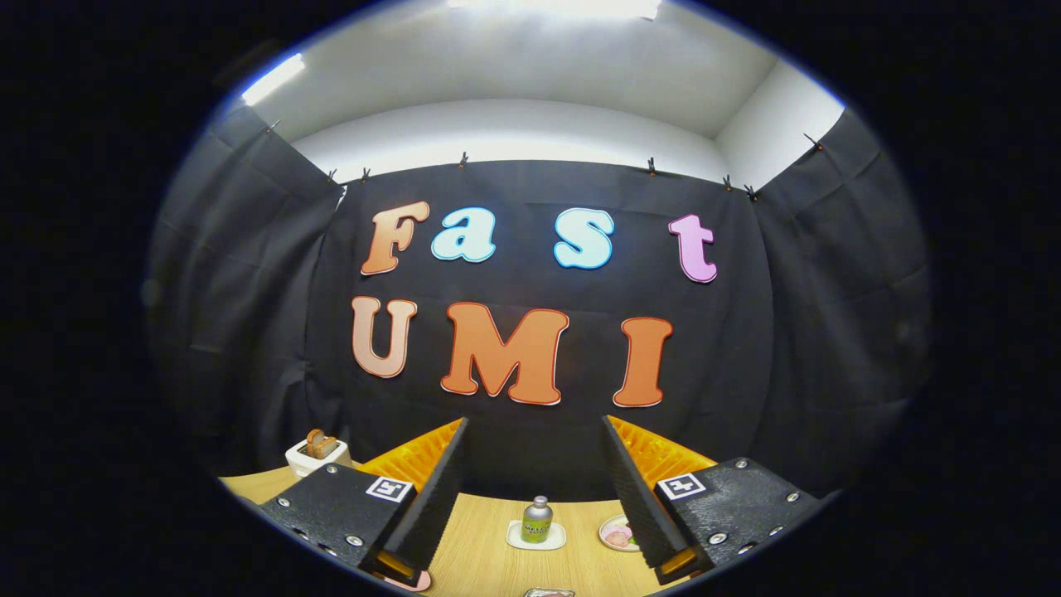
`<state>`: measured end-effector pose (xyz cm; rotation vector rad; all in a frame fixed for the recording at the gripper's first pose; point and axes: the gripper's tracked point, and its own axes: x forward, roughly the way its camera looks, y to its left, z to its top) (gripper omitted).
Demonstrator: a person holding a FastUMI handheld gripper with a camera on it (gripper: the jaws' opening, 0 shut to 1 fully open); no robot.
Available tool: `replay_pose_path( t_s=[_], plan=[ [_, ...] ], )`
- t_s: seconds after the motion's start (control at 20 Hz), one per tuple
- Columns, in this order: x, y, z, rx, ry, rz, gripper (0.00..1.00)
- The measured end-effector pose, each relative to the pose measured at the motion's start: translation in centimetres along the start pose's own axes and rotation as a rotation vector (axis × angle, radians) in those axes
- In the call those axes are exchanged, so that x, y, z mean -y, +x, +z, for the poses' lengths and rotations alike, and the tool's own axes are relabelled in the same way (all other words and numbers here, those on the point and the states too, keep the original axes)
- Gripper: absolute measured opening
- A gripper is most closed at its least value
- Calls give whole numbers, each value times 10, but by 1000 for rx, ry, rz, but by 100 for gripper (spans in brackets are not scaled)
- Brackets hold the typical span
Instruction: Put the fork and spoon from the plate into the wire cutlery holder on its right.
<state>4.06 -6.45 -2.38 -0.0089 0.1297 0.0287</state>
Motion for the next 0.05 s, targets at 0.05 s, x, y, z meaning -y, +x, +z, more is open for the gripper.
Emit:
replay_pose_path(
  t_s=[0.05],
  plan=[
    [-2, -1, -1, -4, -1, 2, 93]
  ],
)
